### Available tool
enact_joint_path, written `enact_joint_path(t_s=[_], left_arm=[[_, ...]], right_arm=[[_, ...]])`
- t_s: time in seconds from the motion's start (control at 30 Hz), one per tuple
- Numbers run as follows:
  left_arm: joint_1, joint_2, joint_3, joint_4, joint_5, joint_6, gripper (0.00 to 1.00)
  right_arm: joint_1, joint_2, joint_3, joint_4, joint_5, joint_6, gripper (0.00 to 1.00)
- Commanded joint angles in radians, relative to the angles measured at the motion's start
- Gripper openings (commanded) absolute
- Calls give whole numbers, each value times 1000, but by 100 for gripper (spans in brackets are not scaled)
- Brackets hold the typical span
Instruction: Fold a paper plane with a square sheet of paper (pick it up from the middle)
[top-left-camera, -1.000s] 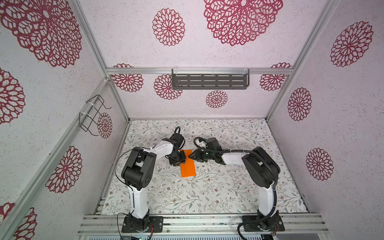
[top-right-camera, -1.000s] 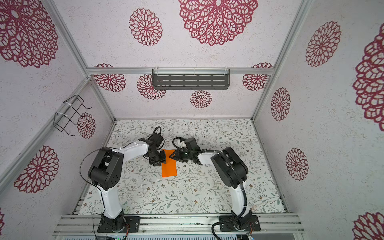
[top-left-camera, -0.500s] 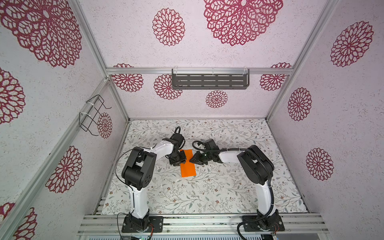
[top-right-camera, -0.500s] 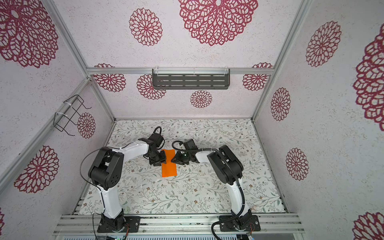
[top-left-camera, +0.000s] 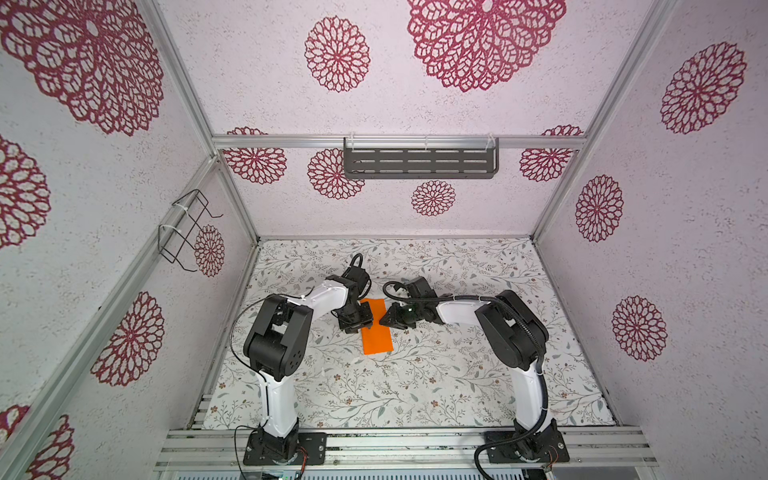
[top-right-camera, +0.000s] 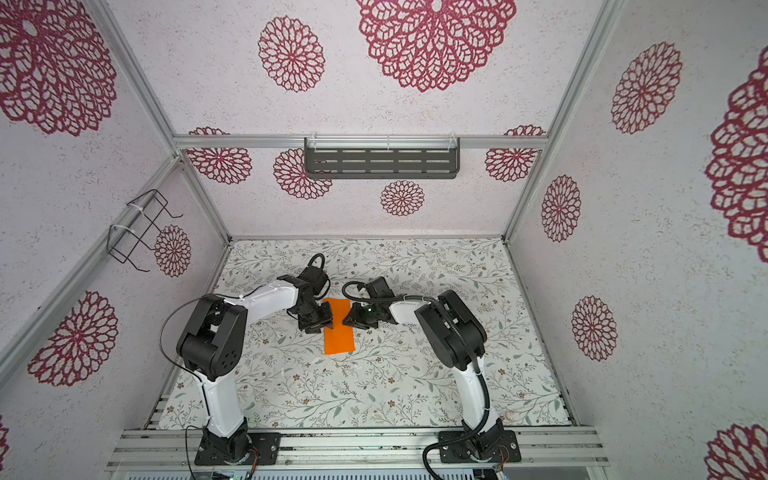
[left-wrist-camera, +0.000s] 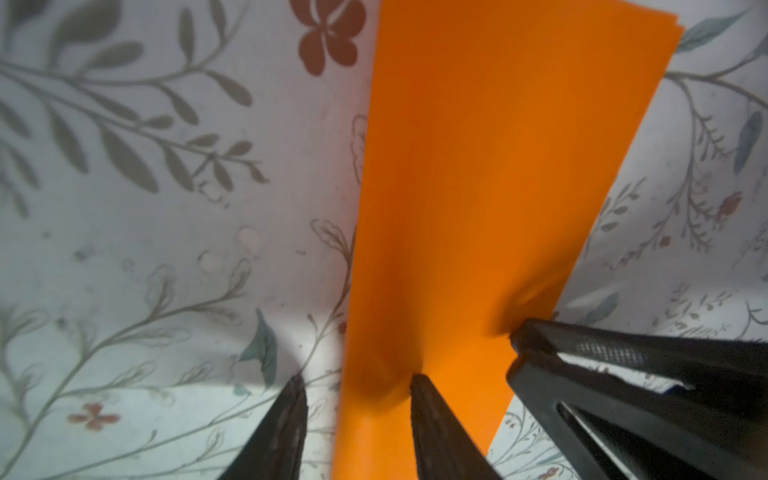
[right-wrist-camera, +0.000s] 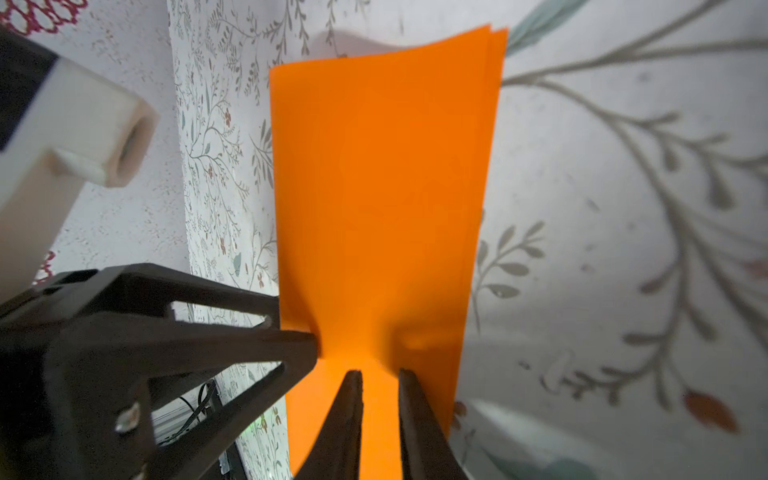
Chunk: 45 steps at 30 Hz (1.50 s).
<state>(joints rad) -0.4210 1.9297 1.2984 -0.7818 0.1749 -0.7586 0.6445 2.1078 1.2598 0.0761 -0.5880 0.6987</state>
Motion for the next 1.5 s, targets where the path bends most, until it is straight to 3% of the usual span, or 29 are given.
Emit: enact_joint_path(t_s=[0.0,0.17,0.37,0.53,0.73,1.03,1.33,1.47], left_arm=[[25,-134,17,-1,26,0,46],[64,-241,-124,233,196,-34,40],[64,-203,-213,422,334,-73,22],[65,-132,-216,401,325,-50,11],[91,-79,-233,374,266,-34,6],[119,-58,-301,361,213,-39,5],[130,-107,-284,161,62,69,4],[130,-165,-241,180,110,80,4]], right_arm=[[-2,66,-23,-166,103,-31,21],[-2,68,-20,-177,115,-35,21],[-2,79,-19,-185,118,-31,21],[-2,87,-10,-201,121,-33,21],[-1,89,-10,-212,128,-36,21],[0,96,-8,-233,144,-41,20],[0,88,-8,-258,177,-46,20],[0,90,-7,-260,175,-47,20]])
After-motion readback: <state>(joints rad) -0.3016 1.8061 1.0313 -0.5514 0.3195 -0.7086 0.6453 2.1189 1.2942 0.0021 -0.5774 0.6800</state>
